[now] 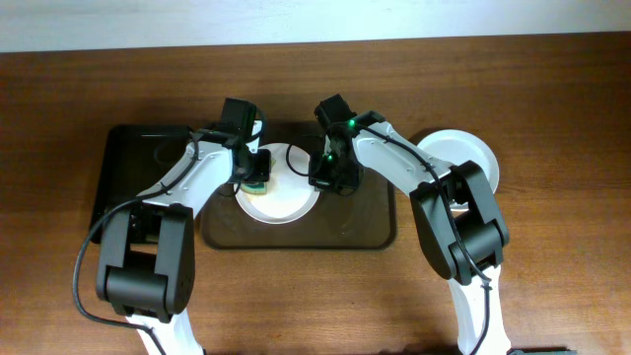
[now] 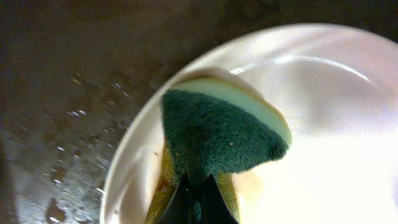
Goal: Clean dirty plates on tray and stack at the side
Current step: 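Scrub the last plate with the sponge in the left gripper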
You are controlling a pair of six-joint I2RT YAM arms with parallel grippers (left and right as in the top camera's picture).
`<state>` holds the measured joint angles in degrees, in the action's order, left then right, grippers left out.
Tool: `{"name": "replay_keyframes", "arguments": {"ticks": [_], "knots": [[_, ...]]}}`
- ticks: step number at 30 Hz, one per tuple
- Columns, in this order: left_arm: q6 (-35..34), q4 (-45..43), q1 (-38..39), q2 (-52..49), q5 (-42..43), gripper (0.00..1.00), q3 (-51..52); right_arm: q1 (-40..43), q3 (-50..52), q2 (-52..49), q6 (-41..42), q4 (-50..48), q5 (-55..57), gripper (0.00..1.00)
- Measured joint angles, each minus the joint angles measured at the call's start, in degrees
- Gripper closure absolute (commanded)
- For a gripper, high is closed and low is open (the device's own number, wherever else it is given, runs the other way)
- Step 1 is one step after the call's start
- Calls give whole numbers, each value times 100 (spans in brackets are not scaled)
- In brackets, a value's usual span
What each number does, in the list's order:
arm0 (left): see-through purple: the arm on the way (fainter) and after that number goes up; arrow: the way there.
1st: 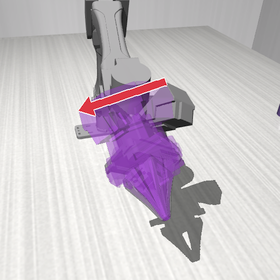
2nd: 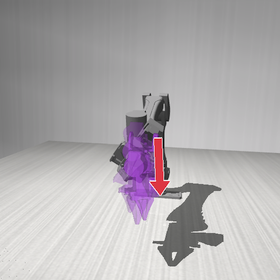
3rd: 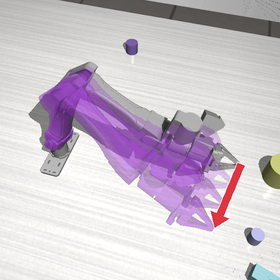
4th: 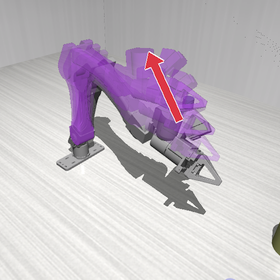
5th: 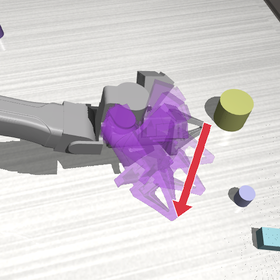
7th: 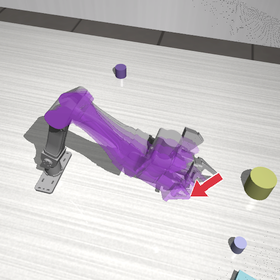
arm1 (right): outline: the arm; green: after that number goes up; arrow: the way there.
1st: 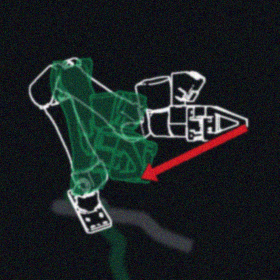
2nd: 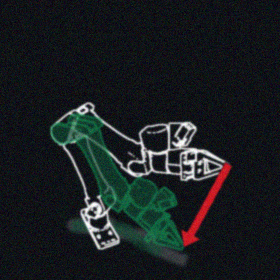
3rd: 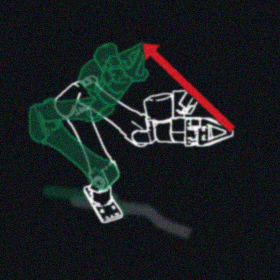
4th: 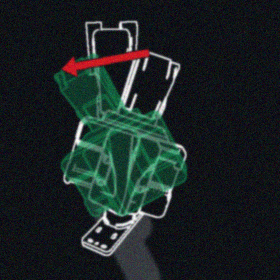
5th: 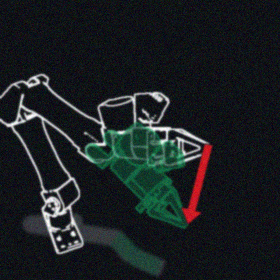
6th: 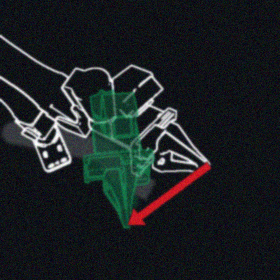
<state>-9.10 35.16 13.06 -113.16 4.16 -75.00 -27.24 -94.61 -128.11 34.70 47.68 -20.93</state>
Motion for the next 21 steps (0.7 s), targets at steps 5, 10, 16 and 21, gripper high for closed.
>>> {"name": "replay_keyframes", "arguments": {"ticks": [5,10,16,21], "knots": [[0,164,-42,0,1110,99,0,0,0,0,-2,0,0,96],[-2,-81,-26,0,407,99,2,0,0,0,-2,0,0,96],[0,-192,-22,0,-431,99,0,0,0,0,-2,0,0,96],[-2,262,-70,0,531,99,-13,0,0,0,-4,2,0,96]]}}
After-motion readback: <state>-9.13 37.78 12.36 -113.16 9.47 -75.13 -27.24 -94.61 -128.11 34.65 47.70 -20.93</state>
